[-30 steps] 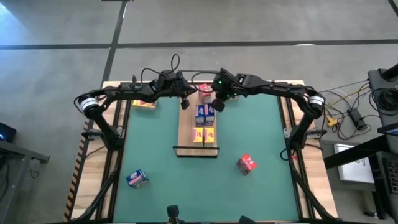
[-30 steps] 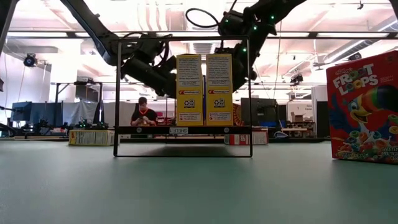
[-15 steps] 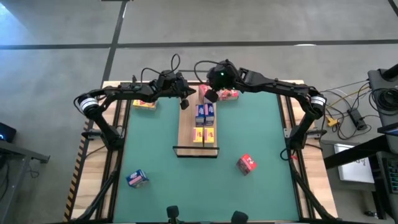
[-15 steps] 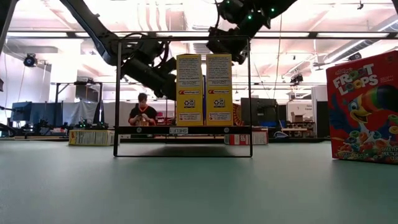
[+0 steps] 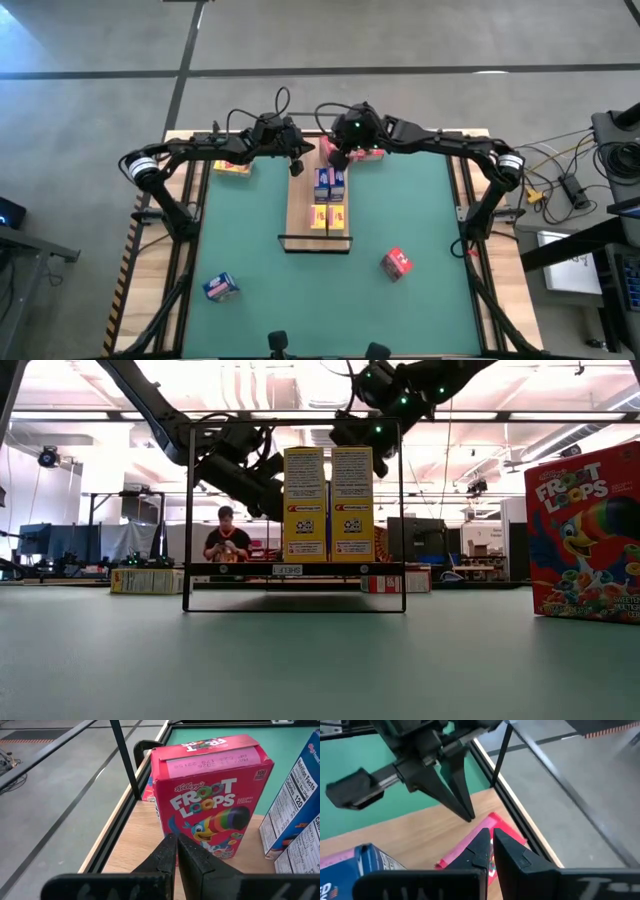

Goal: Stack cereal on shelf
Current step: Put the top red cereal box on the shelf

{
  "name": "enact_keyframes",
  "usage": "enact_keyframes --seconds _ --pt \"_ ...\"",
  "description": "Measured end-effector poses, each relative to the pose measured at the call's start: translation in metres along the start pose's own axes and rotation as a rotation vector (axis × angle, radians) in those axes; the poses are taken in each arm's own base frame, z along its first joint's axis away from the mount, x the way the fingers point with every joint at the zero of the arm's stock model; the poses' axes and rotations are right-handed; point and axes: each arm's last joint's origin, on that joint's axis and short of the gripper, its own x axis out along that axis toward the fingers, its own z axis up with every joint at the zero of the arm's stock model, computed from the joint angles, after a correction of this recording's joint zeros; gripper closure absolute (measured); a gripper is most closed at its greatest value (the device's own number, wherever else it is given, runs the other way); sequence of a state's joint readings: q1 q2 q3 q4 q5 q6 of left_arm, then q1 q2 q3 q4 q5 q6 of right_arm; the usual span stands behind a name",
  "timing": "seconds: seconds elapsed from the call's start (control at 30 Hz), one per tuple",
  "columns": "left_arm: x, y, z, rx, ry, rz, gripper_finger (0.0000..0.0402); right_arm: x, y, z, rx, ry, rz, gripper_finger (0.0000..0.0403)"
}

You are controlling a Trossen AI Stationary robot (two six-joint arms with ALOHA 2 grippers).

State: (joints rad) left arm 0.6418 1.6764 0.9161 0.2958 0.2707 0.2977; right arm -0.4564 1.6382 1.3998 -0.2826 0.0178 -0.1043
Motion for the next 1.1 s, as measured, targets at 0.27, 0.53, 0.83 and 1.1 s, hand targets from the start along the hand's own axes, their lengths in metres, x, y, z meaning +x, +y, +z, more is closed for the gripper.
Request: enact_keyframes --seconds 0.27,0.53,0.83,1.1 --pt "0.0 0.0 0.0 -0.001 0.001 0.0 0.0401 0.008 0.002 -0.017 0.044 0.026 0.003 0.039" --pt "0.0 0.0 0.0 -0.005 0.001 0.0 0.0401 0.008 0.009 -0.018 0.076 0.038 0.016 0.039" --pt "0.0 0.0 -0.001 -0.013 0.007 -0.002 0.0401 0.007 0.018 -0.016 0.161 0.036 0.027 0.039" --pt "0.001 0.0 -0.002 -0.022 0.011 -0.003 0.0401 0.006 0.018 -0.015 0.174 0.032 0.025 0.039"
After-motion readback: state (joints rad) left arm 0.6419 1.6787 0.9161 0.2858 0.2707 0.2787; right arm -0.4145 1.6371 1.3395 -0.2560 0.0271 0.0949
